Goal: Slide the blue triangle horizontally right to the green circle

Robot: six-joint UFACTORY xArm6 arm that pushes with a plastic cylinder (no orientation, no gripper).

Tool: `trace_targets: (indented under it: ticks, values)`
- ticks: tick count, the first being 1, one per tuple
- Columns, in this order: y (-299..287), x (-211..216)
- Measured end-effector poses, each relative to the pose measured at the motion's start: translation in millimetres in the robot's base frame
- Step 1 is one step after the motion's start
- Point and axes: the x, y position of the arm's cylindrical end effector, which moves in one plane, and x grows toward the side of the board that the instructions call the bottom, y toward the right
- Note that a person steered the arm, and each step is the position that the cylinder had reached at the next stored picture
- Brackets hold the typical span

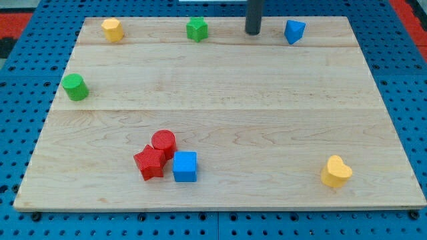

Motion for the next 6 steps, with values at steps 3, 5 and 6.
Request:
trace_targets:
  ticks: [3, 5, 6]
  values:
    - [66.9, 62.9]
    - [-1.7, 76.4]
    - [-1.7, 47.3]
